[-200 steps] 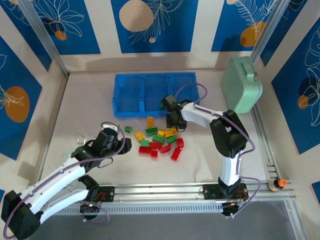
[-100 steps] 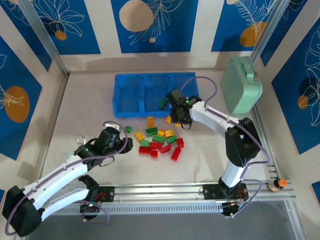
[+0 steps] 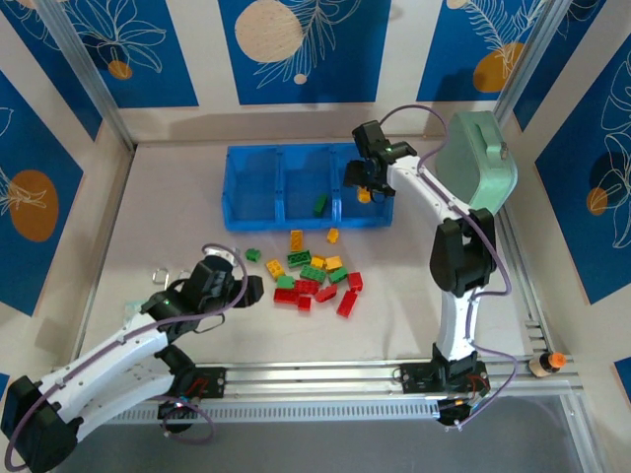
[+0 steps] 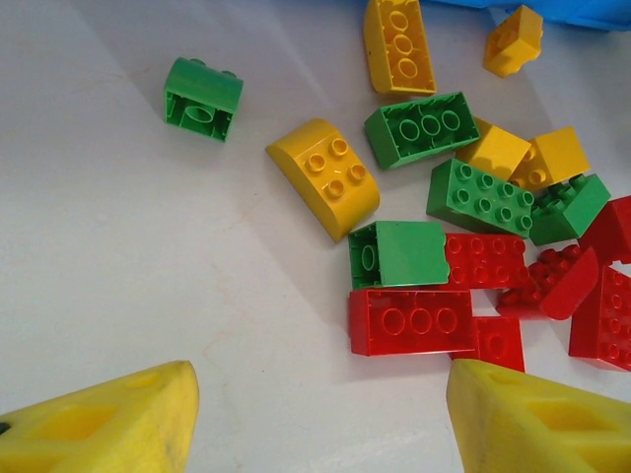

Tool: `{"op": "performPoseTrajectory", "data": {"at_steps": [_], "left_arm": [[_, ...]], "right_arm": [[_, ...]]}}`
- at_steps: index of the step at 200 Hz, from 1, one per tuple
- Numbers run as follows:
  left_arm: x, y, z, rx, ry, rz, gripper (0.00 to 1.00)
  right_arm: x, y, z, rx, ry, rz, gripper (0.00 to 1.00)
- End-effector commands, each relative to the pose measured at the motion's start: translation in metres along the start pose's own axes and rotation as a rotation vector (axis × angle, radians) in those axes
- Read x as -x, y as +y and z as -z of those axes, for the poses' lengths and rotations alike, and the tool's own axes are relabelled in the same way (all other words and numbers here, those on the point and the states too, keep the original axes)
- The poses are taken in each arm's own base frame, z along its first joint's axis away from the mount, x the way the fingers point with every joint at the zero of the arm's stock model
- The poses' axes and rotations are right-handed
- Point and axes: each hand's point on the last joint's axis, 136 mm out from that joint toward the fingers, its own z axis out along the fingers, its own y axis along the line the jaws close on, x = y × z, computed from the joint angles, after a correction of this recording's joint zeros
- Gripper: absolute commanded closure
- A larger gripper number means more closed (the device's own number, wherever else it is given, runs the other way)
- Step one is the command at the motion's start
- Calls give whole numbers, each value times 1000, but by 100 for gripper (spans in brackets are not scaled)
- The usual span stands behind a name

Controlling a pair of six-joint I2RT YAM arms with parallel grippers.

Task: Sort the legos into containers by color
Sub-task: Place the lego in the container.

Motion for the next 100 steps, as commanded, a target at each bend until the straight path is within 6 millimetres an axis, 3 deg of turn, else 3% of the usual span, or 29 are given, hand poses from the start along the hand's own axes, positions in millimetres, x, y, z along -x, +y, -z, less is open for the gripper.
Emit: {"op": "performPoseTrajectory", "data": {"at_steps": [1,53,100], "left_arm": [[-7,-6,1,-29,25,-10,32],[-13,-19,-17,-59,78,-34,31],[-24,-35,-37,-73,137,-64,29]], "right_arm": [[5,9,32,18,-32,46,6],[-25,4,69,82,-85,31,7],[-74,-8,75,125,-65,23,8]]}}
